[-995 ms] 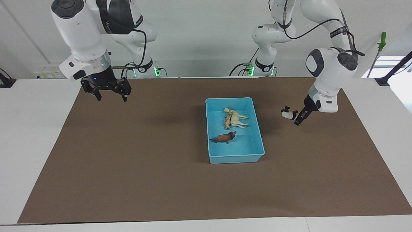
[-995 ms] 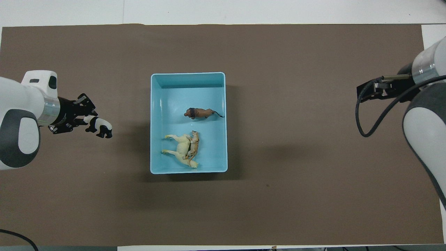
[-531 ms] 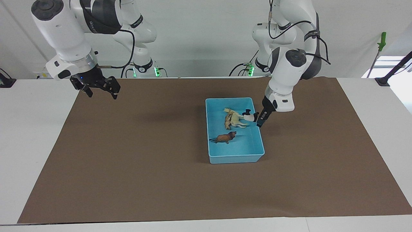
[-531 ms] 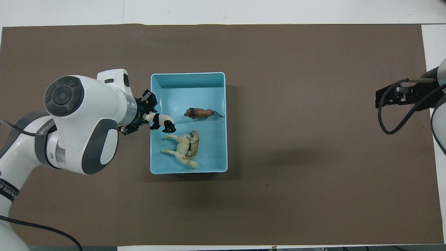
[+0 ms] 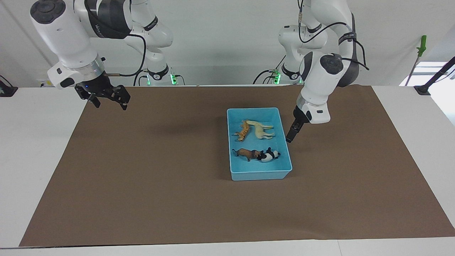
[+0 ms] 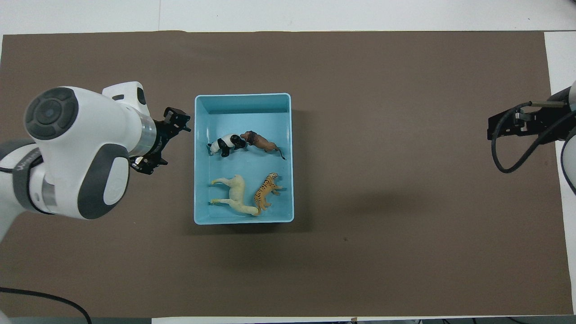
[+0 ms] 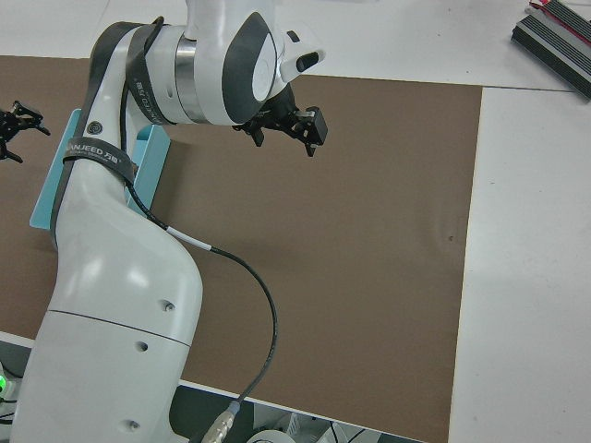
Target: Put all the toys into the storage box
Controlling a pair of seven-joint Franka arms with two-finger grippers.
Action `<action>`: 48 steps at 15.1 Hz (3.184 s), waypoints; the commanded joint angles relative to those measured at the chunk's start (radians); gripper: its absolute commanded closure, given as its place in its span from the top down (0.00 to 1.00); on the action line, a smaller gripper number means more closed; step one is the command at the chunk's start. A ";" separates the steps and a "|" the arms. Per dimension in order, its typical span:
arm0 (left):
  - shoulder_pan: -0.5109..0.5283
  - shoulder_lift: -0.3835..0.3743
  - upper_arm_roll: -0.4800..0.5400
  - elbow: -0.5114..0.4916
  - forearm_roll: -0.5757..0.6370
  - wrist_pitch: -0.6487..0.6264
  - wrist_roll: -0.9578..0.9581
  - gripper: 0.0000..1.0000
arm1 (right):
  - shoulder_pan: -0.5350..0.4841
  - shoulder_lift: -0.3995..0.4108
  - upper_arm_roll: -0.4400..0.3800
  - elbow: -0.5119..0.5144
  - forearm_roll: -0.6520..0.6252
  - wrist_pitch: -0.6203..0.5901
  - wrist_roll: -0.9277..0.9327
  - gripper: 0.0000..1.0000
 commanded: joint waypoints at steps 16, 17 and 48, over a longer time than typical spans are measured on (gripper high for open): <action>0.221 -0.073 -0.004 0.217 0.160 -0.530 0.987 1.00 | -0.024 -0.029 0.012 -0.036 0.067 0.015 -0.107 1.00; 0.218 -0.054 -0.004 0.223 0.160 -0.501 0.984 1.00 | -0.024 -0.029 0.012 -0.036 0.067 0.015 -0.104 1.00; 0.178 -0.037 -0.007 0.356 0.063 -0.530 1.027 1.00 | -0.024 -0.029 0.012 -0.034 0.059 0.009 -0.110 1.00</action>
